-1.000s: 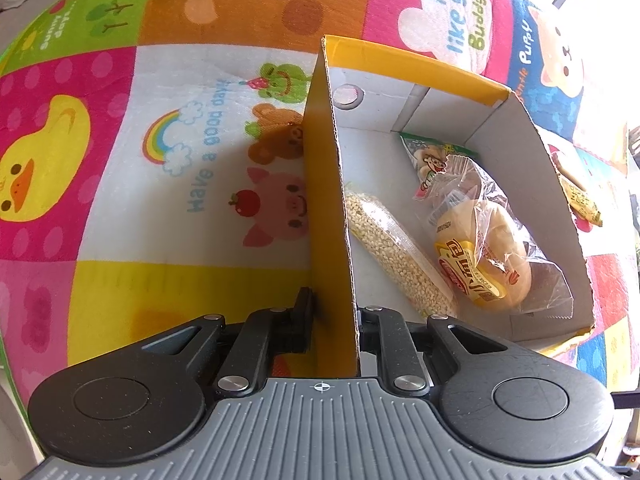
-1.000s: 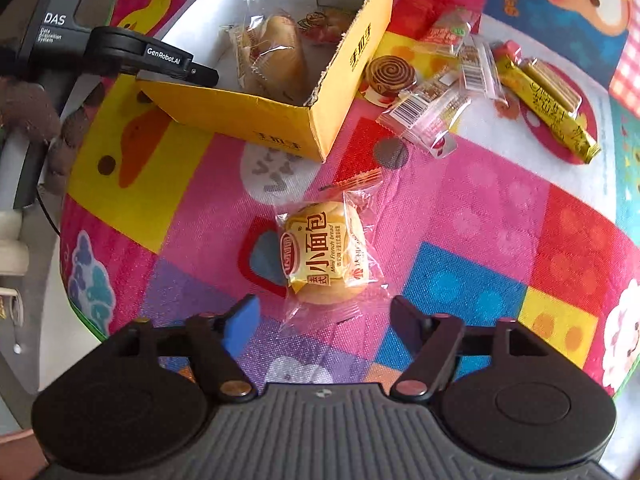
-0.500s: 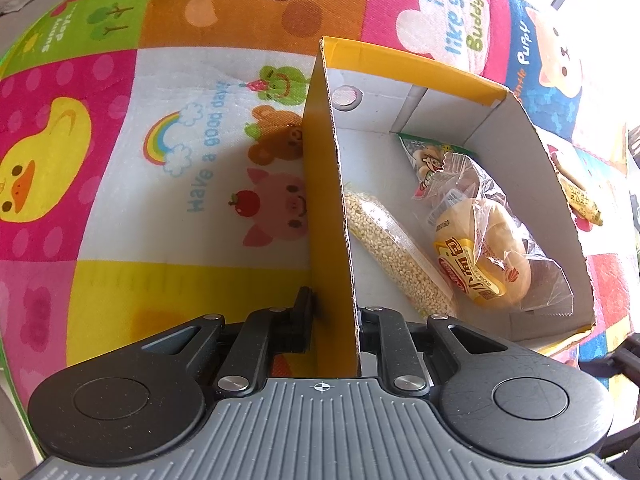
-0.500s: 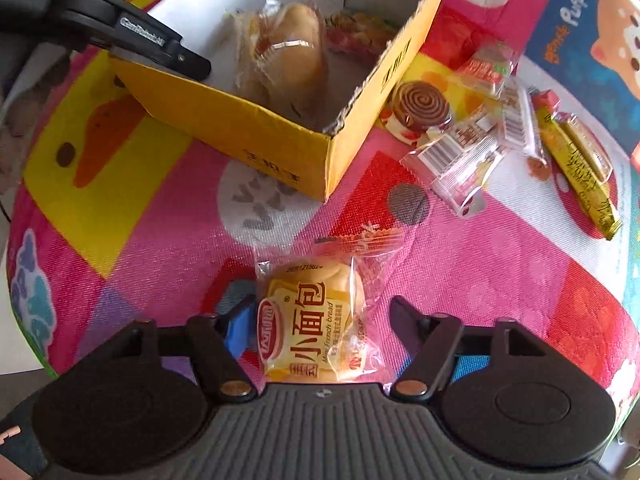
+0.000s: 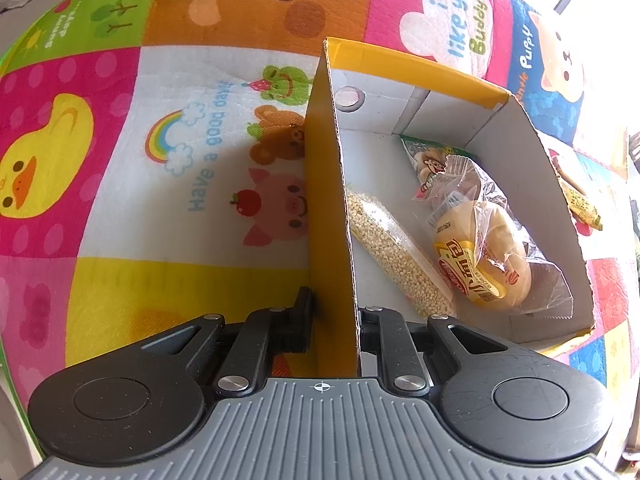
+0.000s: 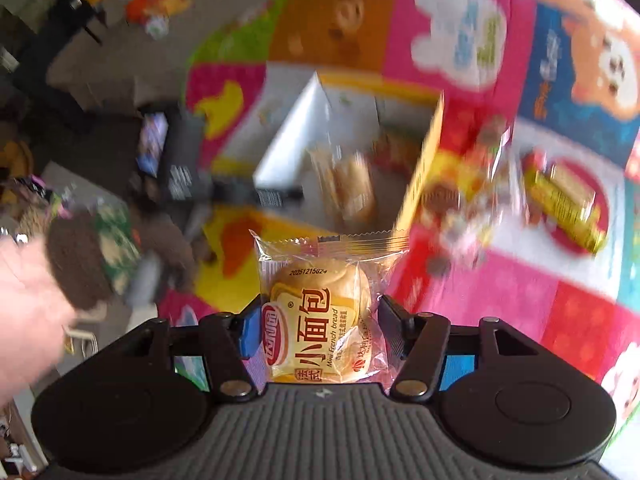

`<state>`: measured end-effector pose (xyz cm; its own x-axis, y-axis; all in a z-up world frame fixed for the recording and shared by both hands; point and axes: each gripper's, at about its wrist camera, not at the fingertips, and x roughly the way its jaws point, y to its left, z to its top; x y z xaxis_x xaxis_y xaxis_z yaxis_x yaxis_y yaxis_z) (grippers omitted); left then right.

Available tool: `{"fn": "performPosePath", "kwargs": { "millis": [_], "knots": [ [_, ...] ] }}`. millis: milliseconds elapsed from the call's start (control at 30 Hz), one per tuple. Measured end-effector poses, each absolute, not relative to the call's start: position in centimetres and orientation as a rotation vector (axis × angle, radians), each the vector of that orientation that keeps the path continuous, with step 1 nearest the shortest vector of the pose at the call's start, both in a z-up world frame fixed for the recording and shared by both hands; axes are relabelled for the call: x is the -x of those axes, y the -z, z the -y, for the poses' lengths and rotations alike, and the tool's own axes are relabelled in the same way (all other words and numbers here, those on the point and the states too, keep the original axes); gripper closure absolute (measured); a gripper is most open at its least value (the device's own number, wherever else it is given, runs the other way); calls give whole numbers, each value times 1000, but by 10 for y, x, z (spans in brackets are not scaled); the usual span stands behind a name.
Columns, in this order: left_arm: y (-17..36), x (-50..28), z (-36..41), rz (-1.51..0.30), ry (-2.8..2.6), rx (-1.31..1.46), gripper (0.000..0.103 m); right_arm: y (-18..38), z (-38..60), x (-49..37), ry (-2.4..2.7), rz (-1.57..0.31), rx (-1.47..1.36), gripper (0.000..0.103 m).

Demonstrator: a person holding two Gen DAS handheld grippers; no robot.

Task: Organize objects
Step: 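Carry the bread bun over the box and release it with the right tool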

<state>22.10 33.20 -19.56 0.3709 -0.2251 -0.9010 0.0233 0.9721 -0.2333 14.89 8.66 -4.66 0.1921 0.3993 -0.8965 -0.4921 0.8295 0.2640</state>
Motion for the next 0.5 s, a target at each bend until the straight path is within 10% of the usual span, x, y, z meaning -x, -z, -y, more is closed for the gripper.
{"fn": "performPosePath", "kwargs": {
  "millis": [500],
  "knots": [
    [196,-219,-334,-1178,159,201,85,11,-137,-254,-591,-946,43,42]
  ]
}}
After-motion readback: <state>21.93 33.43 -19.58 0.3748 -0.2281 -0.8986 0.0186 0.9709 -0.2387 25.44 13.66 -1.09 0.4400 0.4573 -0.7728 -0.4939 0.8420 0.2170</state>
